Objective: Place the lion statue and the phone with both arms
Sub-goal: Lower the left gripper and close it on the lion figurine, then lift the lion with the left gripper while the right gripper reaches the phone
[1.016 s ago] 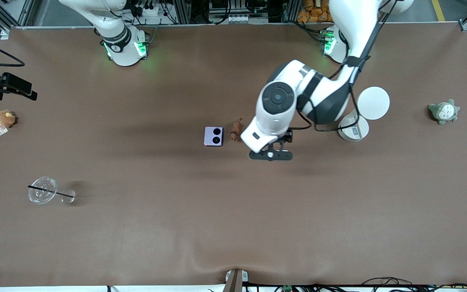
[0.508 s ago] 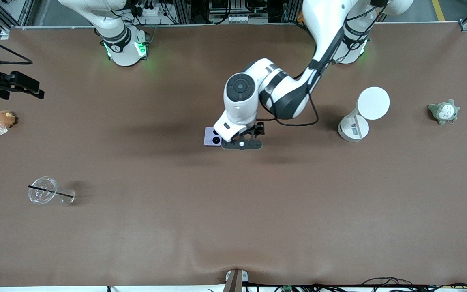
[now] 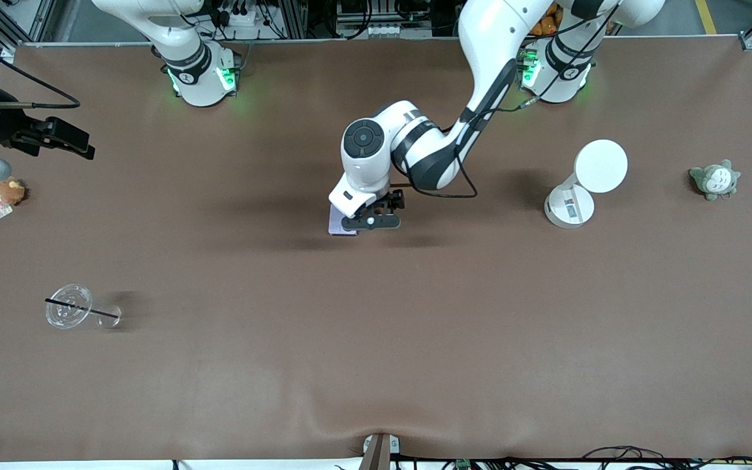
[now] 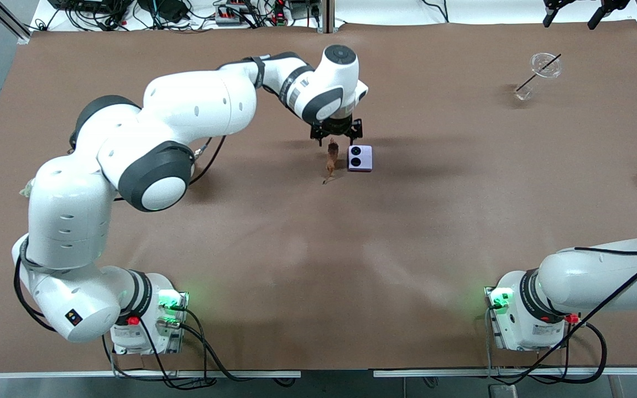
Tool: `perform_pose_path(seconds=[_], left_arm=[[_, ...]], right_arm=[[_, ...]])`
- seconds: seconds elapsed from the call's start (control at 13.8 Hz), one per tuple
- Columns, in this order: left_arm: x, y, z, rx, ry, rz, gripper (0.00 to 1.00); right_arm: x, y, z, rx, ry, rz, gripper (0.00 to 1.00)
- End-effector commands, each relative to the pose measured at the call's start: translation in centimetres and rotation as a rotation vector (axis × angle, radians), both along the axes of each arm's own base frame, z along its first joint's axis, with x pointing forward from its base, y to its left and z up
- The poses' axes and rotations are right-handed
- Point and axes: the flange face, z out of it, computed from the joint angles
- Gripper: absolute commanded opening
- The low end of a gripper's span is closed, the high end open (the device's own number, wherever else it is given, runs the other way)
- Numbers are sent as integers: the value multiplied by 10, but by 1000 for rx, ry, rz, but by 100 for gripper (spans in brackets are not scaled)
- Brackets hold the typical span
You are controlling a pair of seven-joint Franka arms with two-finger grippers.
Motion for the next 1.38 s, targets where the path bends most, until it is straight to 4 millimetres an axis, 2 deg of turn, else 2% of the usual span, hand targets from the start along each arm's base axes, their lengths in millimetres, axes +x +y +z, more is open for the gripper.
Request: perform_pose_path(seconds=[0.0,0.07,0.29,0.44,0.73,0.87,1.02,1.09,1.16,1.31], left_arm=[[-17,5,-14,40,-5,-5,100],[-19,11,-20,58,-1,-10,100],[-20,9,-24,66,-25,-30,94],[-17,9,-29,51,-38,-28,84],[-15,9,-32,45,-43,-28,63],[-18,7,-32,43,-44,-32,39],[-15,7,-27,38,-50,-48,5],[-11,10,-22,34,-54,-44,0],[-8,12,-11,32,-58,-37,0],[7,31,12,64,-40,-23,0]], right_arm=[[-2,9,-3,-6,15,-34,100],[-2,14,-3,-8,14,-43,100],[-4,34,-9,-19,24,-67,100],[-8,53,-26,-27,58,-38,100],[-16,105,-79,-36,67,58,100],[-23,142,-100,-43,42,106,100],[-30,172,-119,-51,14,72,100],[-29,179,-125,-53,7,51,100],[-27,179,-130,-54,10,50,100],[-26,180,-141,-50,6,57,100]])
